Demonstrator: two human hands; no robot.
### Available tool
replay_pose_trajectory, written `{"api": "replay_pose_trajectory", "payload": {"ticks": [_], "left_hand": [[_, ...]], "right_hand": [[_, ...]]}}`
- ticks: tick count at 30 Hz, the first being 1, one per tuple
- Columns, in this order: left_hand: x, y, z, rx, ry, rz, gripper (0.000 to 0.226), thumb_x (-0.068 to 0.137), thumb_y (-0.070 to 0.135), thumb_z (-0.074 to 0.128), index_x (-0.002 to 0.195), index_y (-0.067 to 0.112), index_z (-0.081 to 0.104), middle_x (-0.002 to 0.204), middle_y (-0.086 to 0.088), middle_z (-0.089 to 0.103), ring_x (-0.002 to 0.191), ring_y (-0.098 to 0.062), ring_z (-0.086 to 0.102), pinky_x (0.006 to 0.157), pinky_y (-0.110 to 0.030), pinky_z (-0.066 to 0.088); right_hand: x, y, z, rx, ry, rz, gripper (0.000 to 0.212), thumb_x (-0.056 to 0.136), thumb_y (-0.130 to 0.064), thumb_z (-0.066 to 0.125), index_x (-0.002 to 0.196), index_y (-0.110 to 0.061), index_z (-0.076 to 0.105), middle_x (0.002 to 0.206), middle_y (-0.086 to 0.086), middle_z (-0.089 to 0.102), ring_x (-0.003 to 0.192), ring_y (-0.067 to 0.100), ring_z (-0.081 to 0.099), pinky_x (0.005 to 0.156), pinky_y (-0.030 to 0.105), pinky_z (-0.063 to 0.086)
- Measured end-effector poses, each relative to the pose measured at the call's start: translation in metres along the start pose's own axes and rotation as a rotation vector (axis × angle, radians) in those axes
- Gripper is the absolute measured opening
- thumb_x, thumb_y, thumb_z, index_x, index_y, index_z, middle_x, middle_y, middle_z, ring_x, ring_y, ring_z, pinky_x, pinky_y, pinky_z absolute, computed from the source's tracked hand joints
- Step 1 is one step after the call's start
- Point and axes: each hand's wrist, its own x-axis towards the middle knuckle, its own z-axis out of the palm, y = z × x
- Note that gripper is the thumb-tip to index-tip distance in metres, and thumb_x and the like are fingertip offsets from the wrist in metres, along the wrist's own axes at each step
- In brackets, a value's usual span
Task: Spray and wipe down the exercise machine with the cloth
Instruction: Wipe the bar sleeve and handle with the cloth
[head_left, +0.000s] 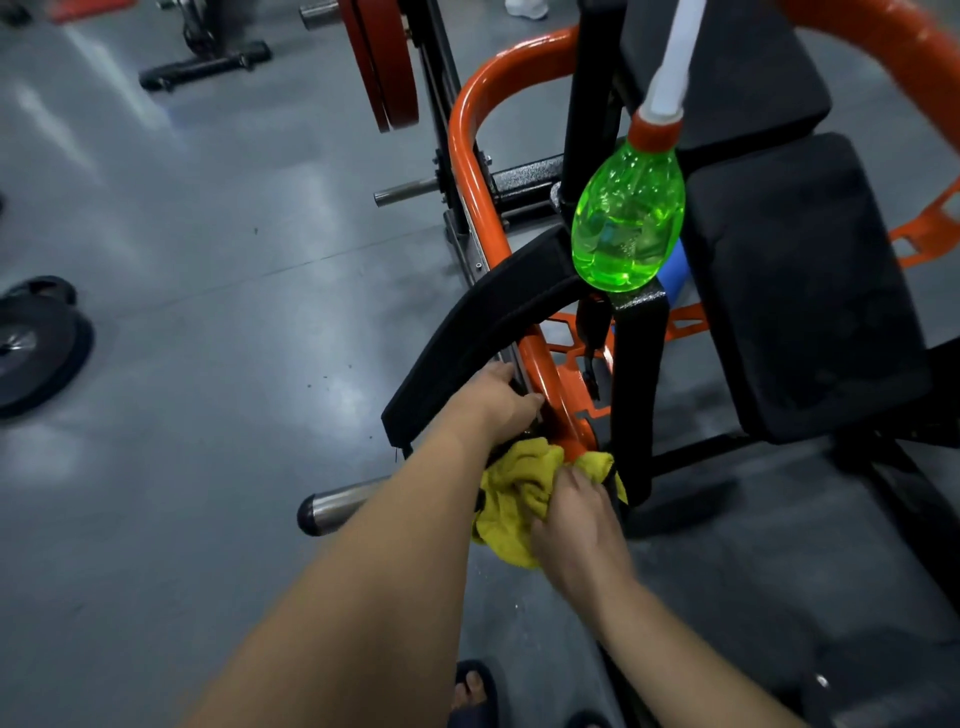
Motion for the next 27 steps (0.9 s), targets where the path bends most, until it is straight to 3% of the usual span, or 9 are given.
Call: {"api": "replay_pose_trajectory", "payload": {"ticks": [5, 8, 11, 14, 16, 18, 21, 24, 27], "left_hand": [[0.004, -0.008, 0.001, -0.091, 0.008, -0.021, 0.068, 0.105, 0.051, 0.048, 0.164, 0.029, 0.023, 0.17, -0.001, 0.023, 0.153, -0.029, 0.028, 0.125, -0.045, 0.026], [0.008, -0.011, -0.005, -0.199, 0.007, -0.062, 0.064, 0.104, 0.046, 0.054, 0.161, 0.031, 0.031, 0.165, -0.004, 0.033, 0.151, -0.029, 0.034, 0.124, -0.045, 0.028], [0.012, -0.006, -0.007, -0.251, -0.02, -0.07, 0.06, 0.104, 0.035, 0.057, 0.159, 0.028, 0.035, 0.163, -0.006, 0.037, 0.149, -0.028, 0.036, 0.124, -0.041, 0.029], [0.013, -0.001, -0.009, -0.243, -0.042, -0.086, 0.058, 0.105, 0.03, 0.055, 0.159, 0.025, 0.035, 0.16, -0.007, 0.041, 0.147, -0.028, 0.038, 0.123, -0.041, 0.028], [0.014, -0.002, -0.008, -0.25, -0.039, -0.082, 0.055, 0.107, 0.029, 0.053, 0.159, 0.024, 0.036, 0.159, -0.007, 0.042, 0.147, -0.027, 0.038, 0.123, -0.037, 0.027], [0.014, -0.004, -0.004, -0.252, -0.03, -0.074, 0.054, 0.109, 0.031, 0.049, 0.159, 0.022, 0.034, 0.16, -0.008, 0.042, 0.147, -0.026, 0.038, 0.118, -0.032, 0.028], [0.013, -0.003, -0.004, -0.262, -0.025, -0.068, 0.056, 0.109, 0.037, 0.047, 0.161, 0.024, 0.03, 0.159, -0.007, 0.043, 0.143, -0.025, 0.044, 0.109, -0.027, 0.035], [0.014, -0.006, -0.006, -0.264, -0.028, -0.089, 0.058, 0.107, 0.043, 0.049, 0.161, 0.028, 0.031, 0.161, -0.006, 0.041, 0.145, -0.026, 0.041, 0.116, -0.033, 0.033], [0.016, -0.012, -0.004, -0.27, -0.012, -0.061, 0.06, 0.106, 0.043, 0.052, 0.161, 0.027, 0.033, 0.161, -0.006, 0.04, 0.147, -0.027, 0.039, 0.119, -0.035, 0.03]], "right_hand": [[0.065, -0.035, -0.012, -0.1, 0.087, 0.041, 0.04, 0.106, -0.025, 0.044, 0.141, -0.004, 0.043, 0.142, 0.011, 0.049, 0.136, 0.029, 0.042, 0.116, 0.039, 0.027], [0.059, -0.033, 0.003, 0.009, 0.129, 0.045, 0.047, 0.098, -0.035, 0.062, 0.132, -0.007, 0.049, 0.135, 0.009, 0.053, 0.13, 0.03, 0.046, 0.113, 0.036, 0.028], [0.016, -0.015, 0.021, 0.13, 0.243, -0.008, 0.048, 0.083, -0.022, 0.079, 0.121, -0.001, 0.057, 0.123, 0.017, 0.057, 0.113, 0.04, 0.053, 0.102, 0.045, 0.042], [-0.02, 0.006, 0.032, 0.094, 0.133, -0.011, 0.075, 0.077, -0.015, 0.083, 0.14, 0.003, 0.048, 0.145, 0.018, 0.047, 0.118, 0.039, 0.046, 0.105, 0.048, 0.045], [-0.02, 0.019, 0.03, 0.05, 0.095, -0.043, 0.08, 0.066, -0.016, 0.091, 0.133, 0.006, 0.053, 0.132, 0.022, 0.055, 0.106, 0.042, 0.054, 0.093, 0.056, 0.053], [0.002, 0.012, 0.017, -0.002, 0.141, -0.07, 0.086, 0.065, -0.03, 0.095, 0.132, 0.004, 0.052, 0.124, 0.021, 0.058, 0.106, 0.043, 0.057, 0.094, 0.055, 0.052], [0.058, -0.023, -0.012, 0.06, 0.023, 0.054, 0.112, 0.079, -0.061, 0.078, 0.158, -0.008, 0.019, 0.155, 0.012, 0.04, 0.14, 0.038, 0.034, 0.112, 0.047, 0.032], [0.074, -0.034, -0.01, 0.101, 0.011, 0.093, 0.085, 0.082, -0.061, 0.074, 0.141, -0.009, 0.042, 0.137, 0.012, 0.055, 0.133, 0.037, 0.042, 0.105, 0.046, 0.039], [0.034, -0.012, 0.011, 0.241, 0.099, -0.01, 0.076, 0.09, -0.028, 0.075, 0.151, -0.006, 0.034, 0.147, 0.016, 0.048, 0.131, 0.036, 0.042, 0.108, 0.041, 0.038]]}}
